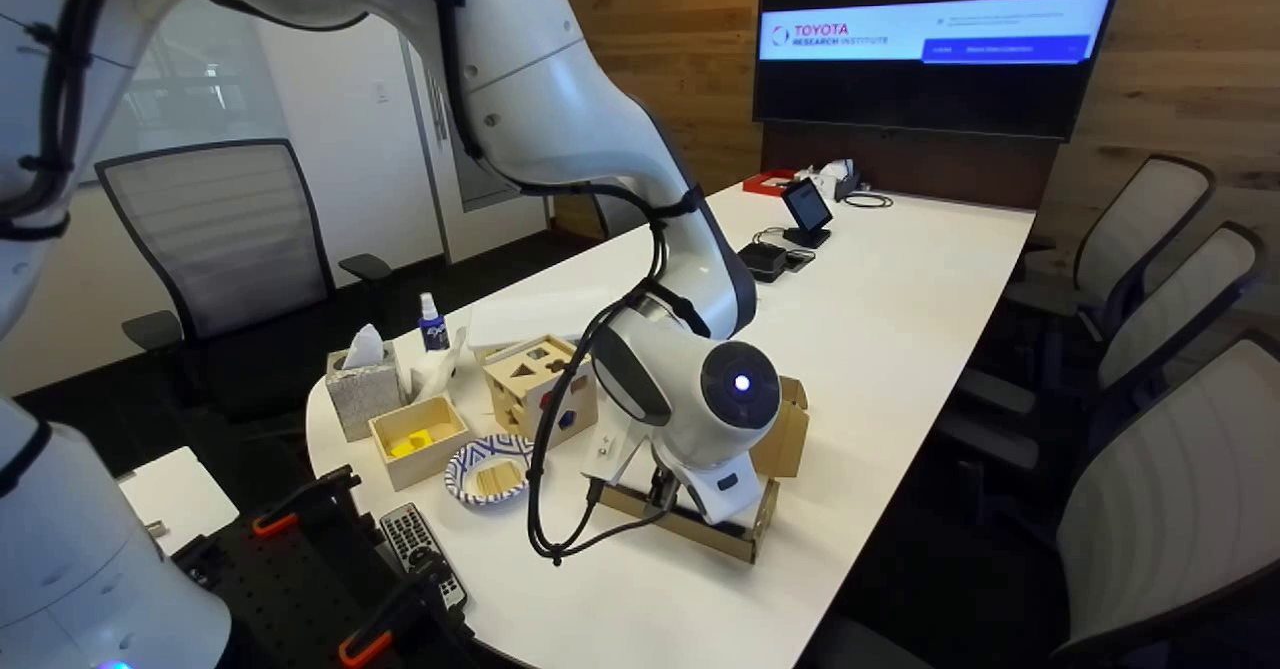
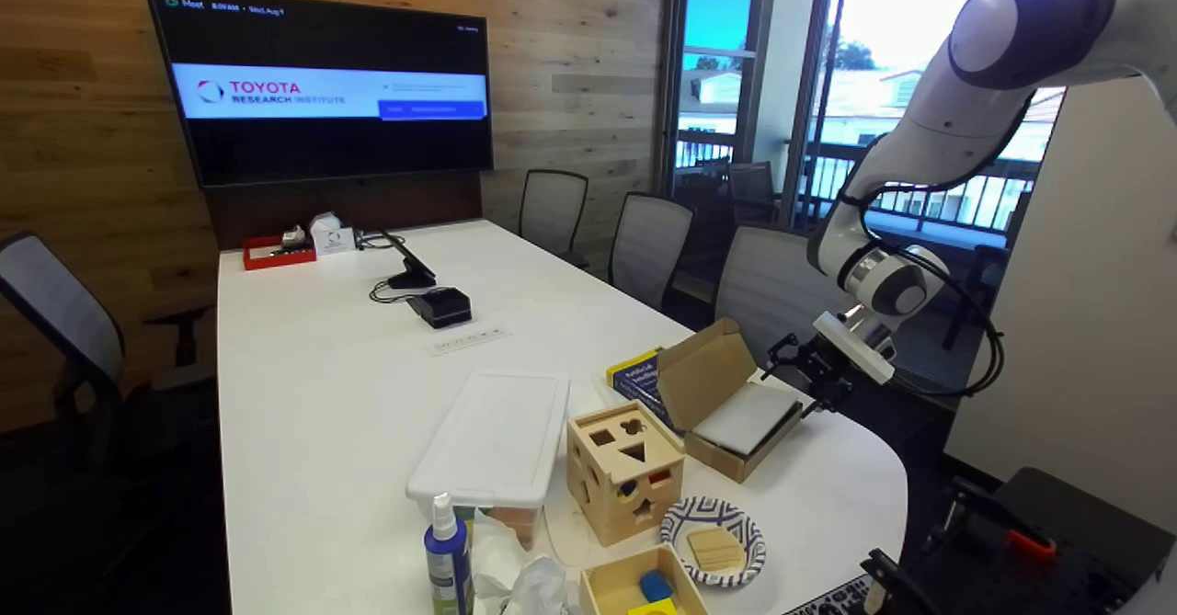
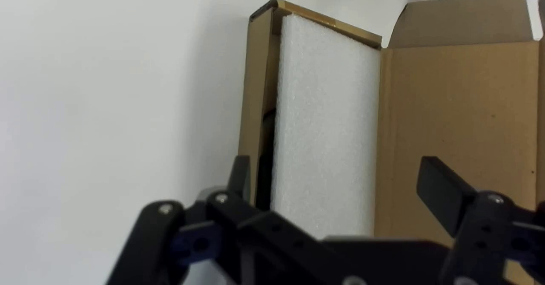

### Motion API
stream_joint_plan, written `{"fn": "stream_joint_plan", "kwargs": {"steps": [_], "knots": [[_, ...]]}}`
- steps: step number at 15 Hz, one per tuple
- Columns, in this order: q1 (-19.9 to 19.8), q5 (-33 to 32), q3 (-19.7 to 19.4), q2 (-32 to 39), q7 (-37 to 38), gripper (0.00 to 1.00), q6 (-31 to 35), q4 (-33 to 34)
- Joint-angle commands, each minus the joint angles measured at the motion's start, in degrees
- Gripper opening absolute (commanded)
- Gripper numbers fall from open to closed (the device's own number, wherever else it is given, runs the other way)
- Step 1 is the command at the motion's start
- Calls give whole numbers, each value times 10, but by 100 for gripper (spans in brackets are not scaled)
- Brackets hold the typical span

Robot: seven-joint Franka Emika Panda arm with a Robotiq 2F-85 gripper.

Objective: Pick up the book from the box and put it on the table

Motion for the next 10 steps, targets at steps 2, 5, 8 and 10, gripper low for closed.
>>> {"fn": "stream_joint_plan", "kwargs": {"steps": [2,5,8,10], "knots": [[0,17,6,30,-6,100,16,24],[-3,23,7,43,-10,100,18,31],[0,37,11,55,-13,100,23,40],[3,45,12,61,-13,100,25,47]]}}
